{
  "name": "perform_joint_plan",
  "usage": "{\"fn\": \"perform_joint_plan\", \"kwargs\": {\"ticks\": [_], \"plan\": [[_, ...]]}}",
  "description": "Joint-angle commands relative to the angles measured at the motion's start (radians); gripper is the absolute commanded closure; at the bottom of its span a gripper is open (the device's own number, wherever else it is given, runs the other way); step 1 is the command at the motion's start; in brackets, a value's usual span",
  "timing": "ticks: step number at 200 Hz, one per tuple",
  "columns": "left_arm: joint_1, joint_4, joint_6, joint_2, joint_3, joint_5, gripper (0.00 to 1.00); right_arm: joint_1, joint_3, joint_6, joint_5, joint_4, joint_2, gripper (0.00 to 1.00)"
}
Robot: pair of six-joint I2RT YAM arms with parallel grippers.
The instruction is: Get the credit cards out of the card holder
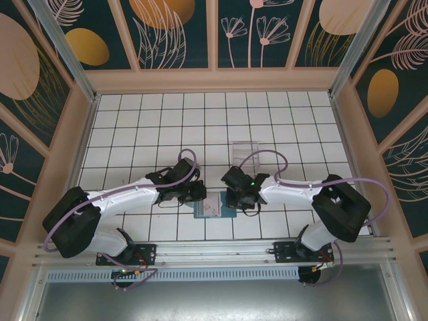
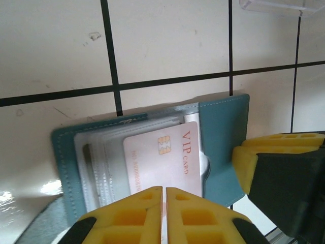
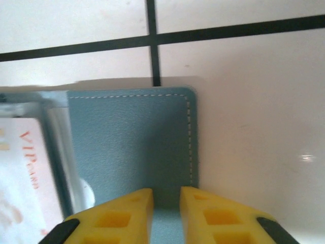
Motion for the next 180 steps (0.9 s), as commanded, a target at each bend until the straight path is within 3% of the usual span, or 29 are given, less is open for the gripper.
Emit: {"fn": "perform_joint_plan", "kwargs": {"ticks": [1, 48, 107, 180], "plan": [[-0.005, 0.054, -0.022, 0.034, -0.028, 0.053, 0.87, -0.02, -0.051, 0.035, -0.121, 0.118, -0.047, 0.74], [-0.006, 0.056, -0.024, 0.097, -0.05, 0.041, 0.87, -0.049, -0.095, 0.039, -0.205, 0.213, -0.085, 0.69], [-0.006, 0.027, -0.016, 0.128, -0.063, -0.012, 0.89, -0.048, -0.087, 0.045, -0.267, 0.302, -0.029, 0.66], [-0.006, 0.033, -0.018, 0.135, -0.075, -0.012, 0.91, -0.049, -0.078, 0.04, -0.308, 0.364, 0.054, 0.68]]}}
